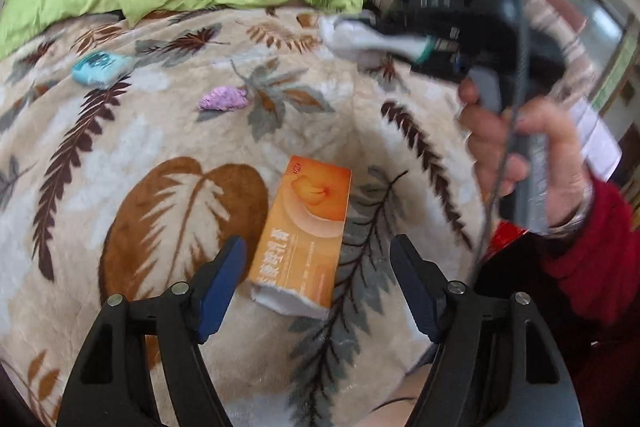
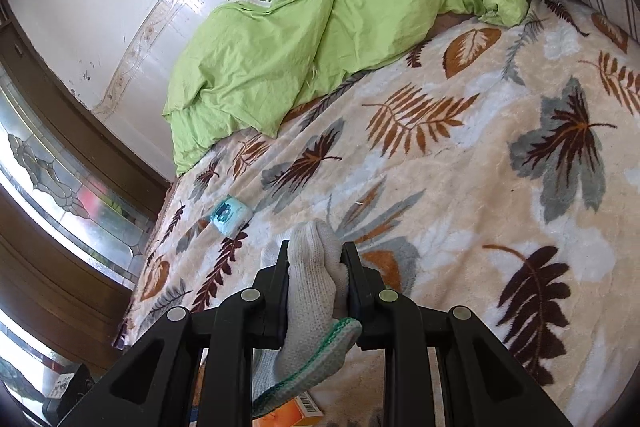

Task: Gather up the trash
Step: 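Grasp the orange ointment box with the left gripper, then hold the orange box in the left gripper while the right gripper holds the glove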

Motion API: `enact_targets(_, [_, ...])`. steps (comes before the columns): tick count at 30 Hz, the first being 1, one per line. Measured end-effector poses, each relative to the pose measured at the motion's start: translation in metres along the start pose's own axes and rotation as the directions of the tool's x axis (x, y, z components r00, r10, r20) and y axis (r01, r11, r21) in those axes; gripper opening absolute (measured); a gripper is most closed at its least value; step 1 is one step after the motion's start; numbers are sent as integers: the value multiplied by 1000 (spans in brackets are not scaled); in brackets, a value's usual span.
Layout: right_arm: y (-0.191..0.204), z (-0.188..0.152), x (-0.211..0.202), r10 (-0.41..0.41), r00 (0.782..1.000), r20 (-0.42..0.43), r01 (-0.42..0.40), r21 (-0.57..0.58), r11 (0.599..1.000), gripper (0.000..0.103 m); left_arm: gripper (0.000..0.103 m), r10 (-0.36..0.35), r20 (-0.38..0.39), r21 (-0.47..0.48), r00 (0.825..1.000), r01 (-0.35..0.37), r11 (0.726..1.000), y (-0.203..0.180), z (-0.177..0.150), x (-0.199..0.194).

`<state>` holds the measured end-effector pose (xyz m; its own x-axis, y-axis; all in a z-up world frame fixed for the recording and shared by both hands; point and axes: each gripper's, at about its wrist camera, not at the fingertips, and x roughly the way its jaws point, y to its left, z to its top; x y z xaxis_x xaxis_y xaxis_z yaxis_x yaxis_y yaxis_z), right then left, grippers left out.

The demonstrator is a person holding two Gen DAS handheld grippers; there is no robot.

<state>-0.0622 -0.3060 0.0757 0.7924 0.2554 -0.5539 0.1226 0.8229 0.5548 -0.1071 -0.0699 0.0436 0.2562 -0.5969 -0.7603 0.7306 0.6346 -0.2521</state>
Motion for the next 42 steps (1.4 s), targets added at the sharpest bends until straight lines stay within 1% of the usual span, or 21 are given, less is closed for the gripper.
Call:
enact_targets(2, [2,0,-2,-8,1000,5,8,-15,1000,24,73,54,-17,24,998,-54,998,-2,4,11])
enact_targets(4, [3,-1,-4,-12,1000,9,12,-16,1000,24,73,83,-35,23,996,-82,996,-2,8,23])
enact_targets(5, [3,-1,-5,-12,1000,10,12,-15,1000,24,63,90,-41,15,995,-89,996,-3,10,29])
enact_targets(6, [4,-1,-7,-12,1000,12,12,-14,1000,24,45,94,-50,9,994,-94,996,-2,11,35])
enact_targets(7, [4,-1,-8,-13,1000,15,13,-15,1000,24,45,109,-64,7,992,-109,994,-1,12,40])
enact_targets(8, [5,-1,-9,-13,1000,17,14,-18,1000,24,45,135,-55,13,989,-134,991,-2,14,43])
enact_targets(10, [6,-3,-13,-17,1000,16,17,-24,1000,24,45,158,-42,15,987,-157,987,-4,16,45])
enact_targets(13, [12,-7,-21,-15,1000,22,16,-42,999,24,45,204,-13,-38,979,-205,978,2,19,41])
enact_targets(16, [21,-17,-32,-24,999,32,27,-88,996,24,45,279,46,-126,959,-271,954,17,23,27])
enact_targets(19, [31,-35,-41,-36,999,35,41,-142,989,24,45,320,117,-231,940,-288,929,30,25,6])
enact_targets(20, [36,-41,-45,-41,998,37,46,-166,985,24,45,339,134,-245,931,-301,922,31,25,0])
enact_targets(24, [52,-57,-57,-40,997,60,52,-229,972,24,45,408,197,-265,892,-352,898,24,25,-23])
enact_targets(26, [59,-63,-63,-36,996,80,56,-258,965,24,45,424,223,-278,878,-360,891,22,25,-34])
enact_targets(28, [65,-68,-68,-40,994,98,66,-277,959,24,45,429,240,-278,871,-362,890,19,25,-41])
enact_targets(30, [69,-72,-71,-31,995,97,57,-278,959,24,45,461,268,-277,846,-391,878,12,22,-53])
enact_targets(32, [70,-76,-73,-28,995,94,54,-275,960,24,45,479,286,-264,830,-412,872,4,19,-65])
enact_targets(34, [70,-80,-77,-25,996,91,49,-274,960,24,45,499,289,-263,817,-434,862,-3,16,-74])
enact_targets(37, [70,-87,-83,-26,996,89,51,-286,957,24,45,517,286,-252,807,-457,853,-14,4,-86])
enact_targets(39, [69,-93,-87,-27,996,84,51,-297,953,24,45,544,285,-247,789,-488,837,-21,-6,-91])
enact_targets(40, [69,-96,-87,-29,996,80,52,-302,952,24,45,552,285,-248,784,-496,832,-23,-9,-90])
enact_targets(42, [67,-99,-84,-32,998,63,50,-305,951,24,45,580,283,-252,764,-524,814,-26,-15,-87])
